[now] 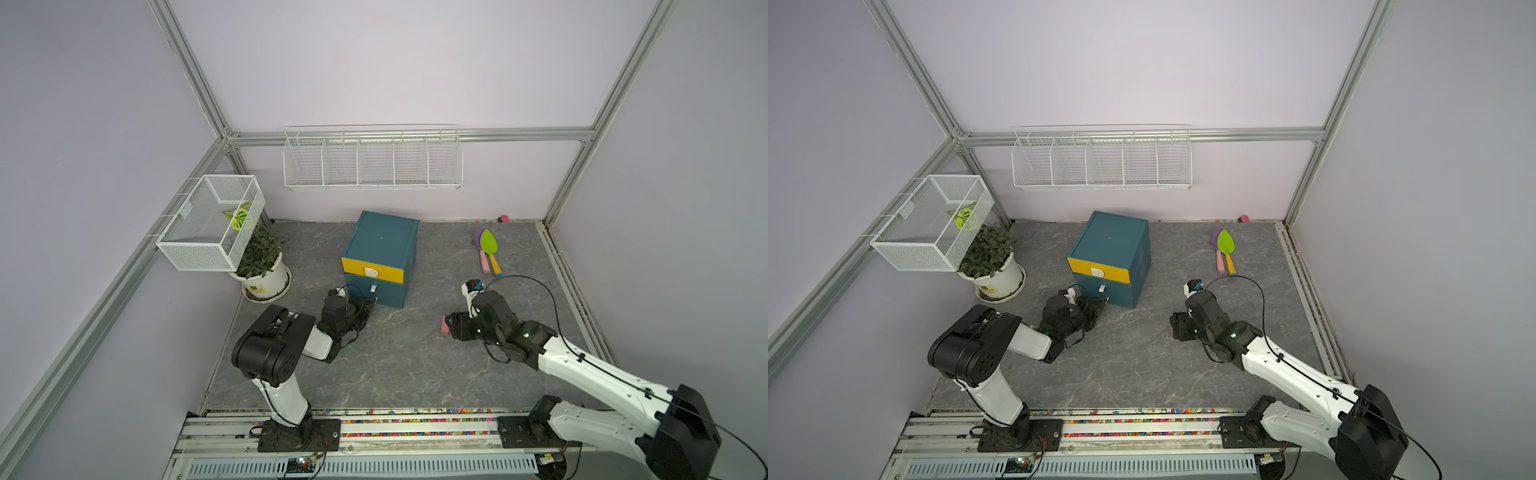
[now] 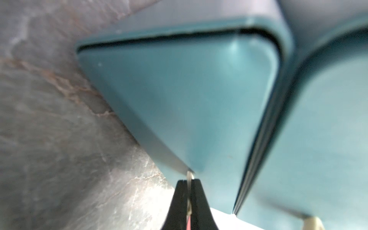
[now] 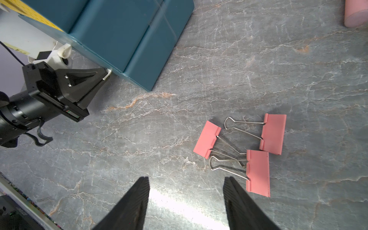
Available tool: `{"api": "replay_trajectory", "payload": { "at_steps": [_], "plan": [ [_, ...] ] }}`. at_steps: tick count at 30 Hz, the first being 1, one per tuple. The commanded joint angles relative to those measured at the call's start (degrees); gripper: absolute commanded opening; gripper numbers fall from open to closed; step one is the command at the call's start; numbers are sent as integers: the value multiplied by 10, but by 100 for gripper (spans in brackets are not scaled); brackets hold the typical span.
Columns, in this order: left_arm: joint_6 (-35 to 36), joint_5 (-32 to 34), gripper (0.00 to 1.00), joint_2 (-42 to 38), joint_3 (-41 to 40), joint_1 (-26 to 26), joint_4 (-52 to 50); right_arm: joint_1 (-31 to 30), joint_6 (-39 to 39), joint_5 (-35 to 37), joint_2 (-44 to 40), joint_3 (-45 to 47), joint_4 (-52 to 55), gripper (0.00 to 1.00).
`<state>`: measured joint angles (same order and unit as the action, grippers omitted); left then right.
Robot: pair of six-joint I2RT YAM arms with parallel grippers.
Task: Put the binder clips in the drawer according to color
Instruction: Open the drawer in the storage box.
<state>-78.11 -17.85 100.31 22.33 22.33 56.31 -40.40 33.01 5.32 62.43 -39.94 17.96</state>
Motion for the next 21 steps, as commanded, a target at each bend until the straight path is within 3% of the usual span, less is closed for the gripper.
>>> {"api": "replay_trajectory", "payload": {
  "at_steps": [1, 11, 21],
  "plan": [
    [7, 5, 0, -10, -2, -3, -7, 3, 5, 1, -4, 6, -1, 65],
    [26, 10, 0, -122, -76, 6, -91, 3, 33, 64, 20, -16, 53, 66],
    [67, 52, 0, -372, -101, 32, -370, 18, 91, 133, 54, -44, 129, 70]
  ]
}}
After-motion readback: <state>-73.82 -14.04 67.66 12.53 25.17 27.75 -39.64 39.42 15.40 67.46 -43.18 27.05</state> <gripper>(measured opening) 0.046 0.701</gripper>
